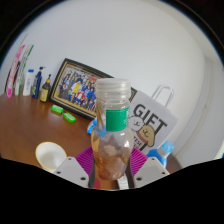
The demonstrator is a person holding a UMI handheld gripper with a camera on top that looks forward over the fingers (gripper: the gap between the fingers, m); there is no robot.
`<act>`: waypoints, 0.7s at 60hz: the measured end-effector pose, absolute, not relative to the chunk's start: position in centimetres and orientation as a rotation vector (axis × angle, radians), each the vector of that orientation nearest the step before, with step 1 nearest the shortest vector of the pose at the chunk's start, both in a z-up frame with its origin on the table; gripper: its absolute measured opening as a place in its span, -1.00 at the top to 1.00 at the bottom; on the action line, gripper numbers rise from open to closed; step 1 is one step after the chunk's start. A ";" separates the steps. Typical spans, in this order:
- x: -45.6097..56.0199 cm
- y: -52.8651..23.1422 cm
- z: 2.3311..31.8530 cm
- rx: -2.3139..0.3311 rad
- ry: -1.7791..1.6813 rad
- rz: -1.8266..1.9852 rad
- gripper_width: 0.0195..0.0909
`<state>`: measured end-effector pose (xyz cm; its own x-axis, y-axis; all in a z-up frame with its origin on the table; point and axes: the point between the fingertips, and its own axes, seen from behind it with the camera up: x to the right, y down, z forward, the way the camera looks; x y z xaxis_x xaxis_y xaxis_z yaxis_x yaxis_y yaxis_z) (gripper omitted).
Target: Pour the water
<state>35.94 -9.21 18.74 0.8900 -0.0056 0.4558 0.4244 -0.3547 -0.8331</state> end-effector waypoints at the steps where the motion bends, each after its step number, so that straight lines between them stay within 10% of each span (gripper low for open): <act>1: 36.0 -9.3 18.2 -1.906 -0.276 -0.416 0.29; 27: 36.4 -8.7 4.6 -2.049 0.002 -0.014 0.22; 42: 36.7 -8.8 4.6 -2.027 0.026 -0.029 -0.05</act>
<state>36.74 -8.81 4.60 0.9995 -0.0314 0.0087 -0.0060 -0.4407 -0.8976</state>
